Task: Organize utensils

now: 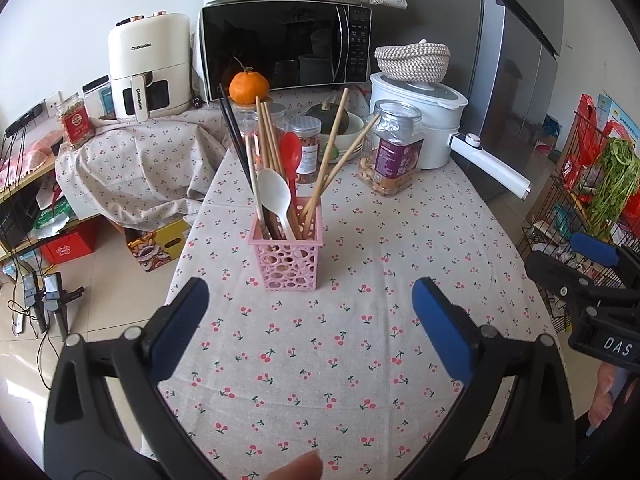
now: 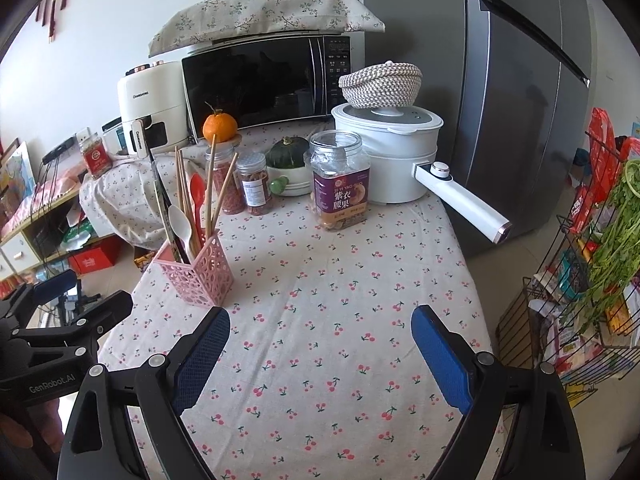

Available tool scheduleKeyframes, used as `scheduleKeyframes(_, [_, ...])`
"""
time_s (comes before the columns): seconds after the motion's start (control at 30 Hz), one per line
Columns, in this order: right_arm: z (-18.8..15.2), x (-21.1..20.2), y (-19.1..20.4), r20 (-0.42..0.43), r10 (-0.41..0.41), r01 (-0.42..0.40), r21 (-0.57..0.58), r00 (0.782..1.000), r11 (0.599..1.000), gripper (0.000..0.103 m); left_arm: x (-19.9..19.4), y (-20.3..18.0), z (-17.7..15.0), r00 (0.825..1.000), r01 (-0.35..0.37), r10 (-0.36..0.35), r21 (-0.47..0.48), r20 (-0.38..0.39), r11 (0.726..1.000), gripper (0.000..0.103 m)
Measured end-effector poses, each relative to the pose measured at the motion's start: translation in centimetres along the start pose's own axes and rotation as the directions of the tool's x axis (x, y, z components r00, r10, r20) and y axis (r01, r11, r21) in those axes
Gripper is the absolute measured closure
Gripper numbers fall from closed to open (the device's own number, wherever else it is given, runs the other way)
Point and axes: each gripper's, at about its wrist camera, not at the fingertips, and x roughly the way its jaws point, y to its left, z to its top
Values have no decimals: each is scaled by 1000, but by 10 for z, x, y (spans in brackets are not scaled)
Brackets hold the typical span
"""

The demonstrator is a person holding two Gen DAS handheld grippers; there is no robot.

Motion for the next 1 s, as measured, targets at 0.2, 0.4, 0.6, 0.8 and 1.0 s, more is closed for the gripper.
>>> scheduleKeyframes(0.2, [1, 1, 0, -2, 1, -1, -1, 1000, 1000, 10, 0, -2, 0, 1000, -4, 4, 5, 2, 1000, 2])
scheduleKeyframes(0.4, [0, 4, 2, -11, 2, -2, 2, 1000, 1000, 10, 0, -2, 0, 1000, -6, 6, 4, 2, 1000, 2])
scheduleKeyframes(0.6, [0, 6, 0, -20, 4, -4, 12, 1000, 1000, 10, -1, -2, 0, 1000, -8, 8, 4, 3, 1000, 2])
scheduleKeyframes(0.8, [-1, 7, 0, -25, 4, -4, 15, 1000, 1000, 10, -1, -2, 0, 1000, -8, 8, 5, 3, 1000, 2])
scheduleKeyframes(1.0, [-1, 7, 0, -26, 4, -4, 15, 1000, 1000, 10, -1, -2, 0, 1000, -8, 8, 5, 3, 1000, 2])
